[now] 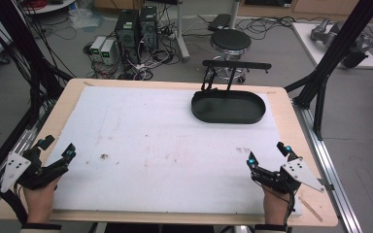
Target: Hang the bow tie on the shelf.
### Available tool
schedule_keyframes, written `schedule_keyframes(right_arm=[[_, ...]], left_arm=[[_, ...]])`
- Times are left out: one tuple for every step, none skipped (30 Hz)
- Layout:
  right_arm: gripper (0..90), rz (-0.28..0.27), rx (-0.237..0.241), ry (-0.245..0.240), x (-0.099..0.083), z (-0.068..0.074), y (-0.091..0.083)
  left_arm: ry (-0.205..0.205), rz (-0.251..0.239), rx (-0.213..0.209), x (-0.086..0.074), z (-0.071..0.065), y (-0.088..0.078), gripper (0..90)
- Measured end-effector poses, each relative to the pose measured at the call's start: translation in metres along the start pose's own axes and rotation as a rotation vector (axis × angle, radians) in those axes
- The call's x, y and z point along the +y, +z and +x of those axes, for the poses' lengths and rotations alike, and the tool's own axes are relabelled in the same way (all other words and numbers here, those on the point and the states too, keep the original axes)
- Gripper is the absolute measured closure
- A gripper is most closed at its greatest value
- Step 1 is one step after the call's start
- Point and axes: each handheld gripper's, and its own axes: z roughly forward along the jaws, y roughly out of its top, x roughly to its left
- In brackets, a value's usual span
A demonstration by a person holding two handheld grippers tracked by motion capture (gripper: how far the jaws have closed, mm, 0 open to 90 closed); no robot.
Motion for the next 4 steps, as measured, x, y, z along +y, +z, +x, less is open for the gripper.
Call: schedule_keyframes(right_arm=[[2.8, 0.002, 0.0, 0.003, 0.0, 0.0003, -0.0001], [2.8, 0.003, 0.001, 0.004, 0.0, 0.0004, -0.0002], [2.8, 0.002, 0.001, 0.003, 0.0, 0.0003, -0.0002], [2.8, 0.003, 0.001, 0.003, -0.0001, 0.0004, -0.0001]], left_arm=[[0.002, 0.002, -0.001, -0.0002, 0.0002, 0.0, 23.9], [0.003, 0.003, -0.001, -0.0003, 0.0002, 0.0, 24.0], [0.004, 0.005, 0.0, -0.0006, 0.0003, 0.0002, 24.1], [0.004, 0.006, -0.001, -0.0009, 0.0004, 0.0004, 24.2]])
